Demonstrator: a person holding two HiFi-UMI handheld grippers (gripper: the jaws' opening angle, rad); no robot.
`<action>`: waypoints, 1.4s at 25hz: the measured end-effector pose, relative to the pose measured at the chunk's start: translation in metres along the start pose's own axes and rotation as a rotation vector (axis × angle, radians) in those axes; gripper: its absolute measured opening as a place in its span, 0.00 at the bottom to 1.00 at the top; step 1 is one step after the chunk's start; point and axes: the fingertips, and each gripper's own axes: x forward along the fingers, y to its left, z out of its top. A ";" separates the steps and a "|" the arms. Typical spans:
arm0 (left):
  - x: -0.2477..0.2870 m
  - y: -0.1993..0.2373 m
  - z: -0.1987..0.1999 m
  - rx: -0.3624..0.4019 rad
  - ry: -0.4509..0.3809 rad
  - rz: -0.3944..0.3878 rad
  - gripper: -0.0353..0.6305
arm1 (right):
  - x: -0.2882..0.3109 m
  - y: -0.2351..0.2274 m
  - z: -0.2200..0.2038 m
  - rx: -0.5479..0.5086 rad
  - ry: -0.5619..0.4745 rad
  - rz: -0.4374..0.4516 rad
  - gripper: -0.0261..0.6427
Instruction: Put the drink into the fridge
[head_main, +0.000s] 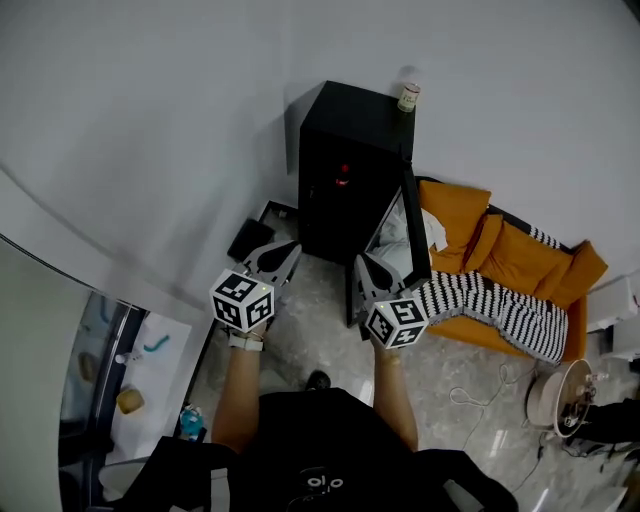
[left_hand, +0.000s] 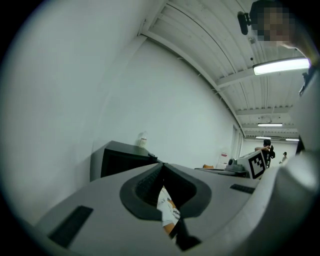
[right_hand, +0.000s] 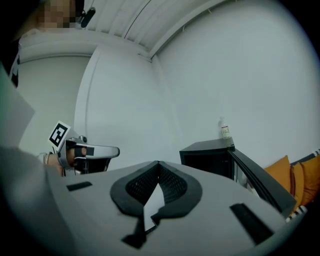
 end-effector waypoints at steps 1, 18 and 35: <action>-0.001 -0.008 0.002 0.005 -0.004 -0.005 0.06 | -0.005 0.002 -0.001 -0.003 0.008 0.004 0.05; -0.004 -0.050 -0.018 0.063 0.020 0.062 0.06 | -0.056 -0.008 -0.019 -0.067 0.094 -0.021 0.05; 0.010 -0.053 -0.024 0.109 0.054 0.097 0.06 | -0.080 -0.033 -0.020 -0.065 0.109 -0.074 0.05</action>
